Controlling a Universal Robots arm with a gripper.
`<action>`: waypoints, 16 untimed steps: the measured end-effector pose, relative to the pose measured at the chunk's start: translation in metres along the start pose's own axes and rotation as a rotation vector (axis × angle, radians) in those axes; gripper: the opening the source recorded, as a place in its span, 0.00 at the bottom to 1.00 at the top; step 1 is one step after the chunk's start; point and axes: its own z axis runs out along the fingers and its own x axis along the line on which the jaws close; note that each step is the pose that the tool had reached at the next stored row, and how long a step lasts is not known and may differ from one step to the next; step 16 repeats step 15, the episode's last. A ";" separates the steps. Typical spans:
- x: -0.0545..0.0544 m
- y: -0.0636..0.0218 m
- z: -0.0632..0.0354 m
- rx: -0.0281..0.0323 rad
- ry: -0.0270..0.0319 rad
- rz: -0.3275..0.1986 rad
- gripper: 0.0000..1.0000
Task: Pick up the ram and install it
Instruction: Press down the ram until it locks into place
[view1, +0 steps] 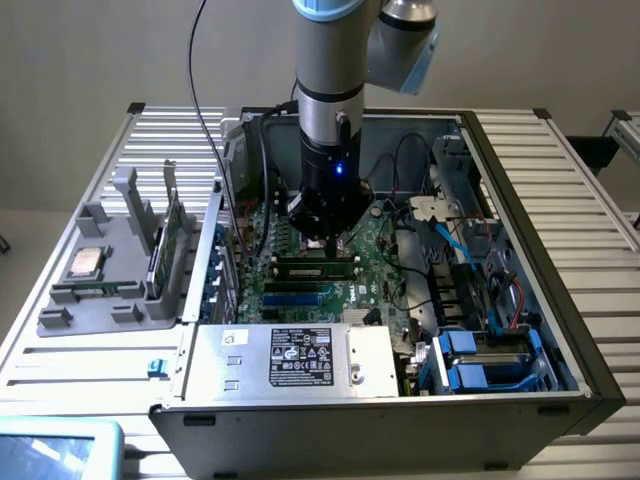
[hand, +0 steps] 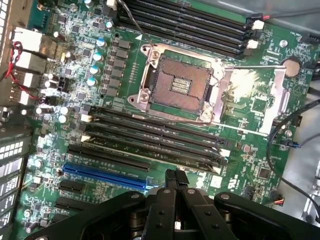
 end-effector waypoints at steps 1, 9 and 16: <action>0.000 0.0000 0.0000 0.0007 0.0011 0.010 0.09; 0.000 0.0000 0.0002 0.0058 0.0076 0.093 0.09; 0.000 0.0000 0.0002 0.0061 0.0076 0.095 0.09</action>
